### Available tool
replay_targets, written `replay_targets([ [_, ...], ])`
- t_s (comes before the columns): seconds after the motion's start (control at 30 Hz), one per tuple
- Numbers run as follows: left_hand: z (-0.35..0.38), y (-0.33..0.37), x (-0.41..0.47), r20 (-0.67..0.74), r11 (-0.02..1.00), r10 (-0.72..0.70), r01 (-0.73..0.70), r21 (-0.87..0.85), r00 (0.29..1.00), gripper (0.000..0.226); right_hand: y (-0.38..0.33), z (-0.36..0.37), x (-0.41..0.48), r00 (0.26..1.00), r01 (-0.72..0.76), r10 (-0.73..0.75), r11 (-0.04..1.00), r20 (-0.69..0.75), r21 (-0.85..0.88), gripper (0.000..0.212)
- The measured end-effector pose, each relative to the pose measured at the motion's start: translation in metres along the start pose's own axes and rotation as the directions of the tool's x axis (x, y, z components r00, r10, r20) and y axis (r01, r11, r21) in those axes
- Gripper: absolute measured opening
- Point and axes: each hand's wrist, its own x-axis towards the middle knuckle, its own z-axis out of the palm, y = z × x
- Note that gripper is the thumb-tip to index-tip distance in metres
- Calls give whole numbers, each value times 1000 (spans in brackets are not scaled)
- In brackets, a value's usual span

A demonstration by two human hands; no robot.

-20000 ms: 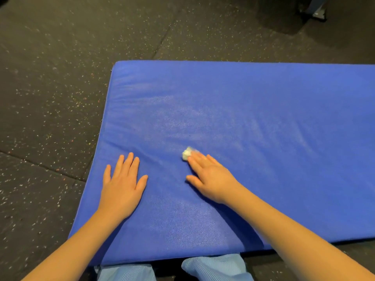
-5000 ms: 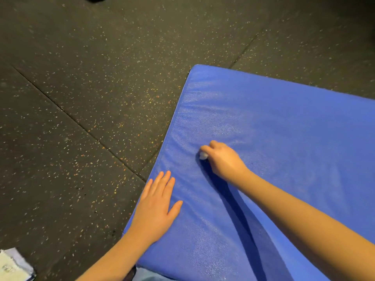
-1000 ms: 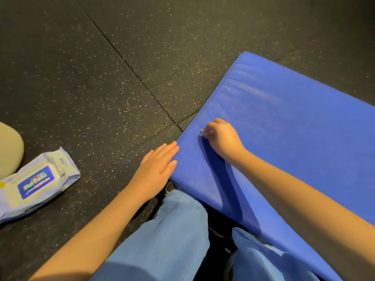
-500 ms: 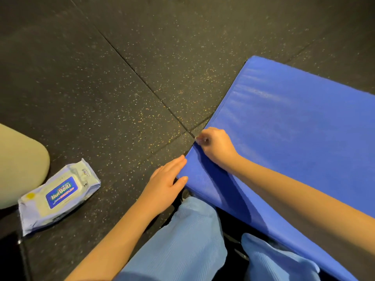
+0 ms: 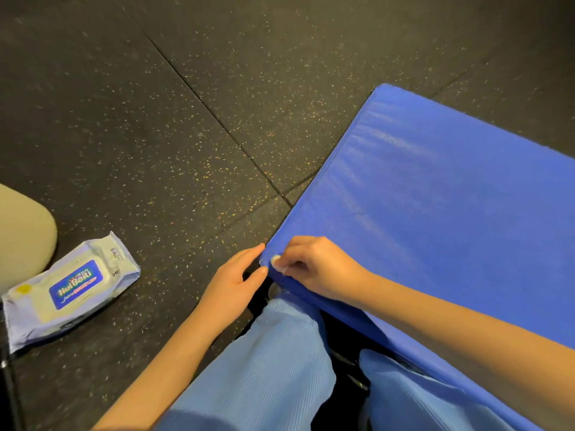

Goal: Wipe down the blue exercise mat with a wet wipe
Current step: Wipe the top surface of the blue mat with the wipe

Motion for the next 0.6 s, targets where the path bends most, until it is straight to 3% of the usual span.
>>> replay_targets([
  [0.17,6,5,3,-47,998,-16,13,-55,999,42,10,6,9,962,-161,169,986,-216,52,8],
  [0.27,10,5,1,-85,997,-16,9,-83,996,42,-2,10,-12,990,-85,92,993,-103,77,14],
  [0.33,11,5,2,-82,997,3,-9,-76,997,42,0,1,-31,997,-67,69,996,-23,65,30],
  [0.4,11,5,3,-70,997,48,-52,-56,996,44,9,-12,-51,996,-89,90,995,-15,41,39],
  [0.53,11,3,6,-3,991,130,-130,13,992,51,18,-16,-68,983,-128,126,992,-131,-7,18],
  [0.6,9,1,7,59,990,131,-134,50,990,72,13,-9,-55,975,-123,117,992,-187,-21,10],
])
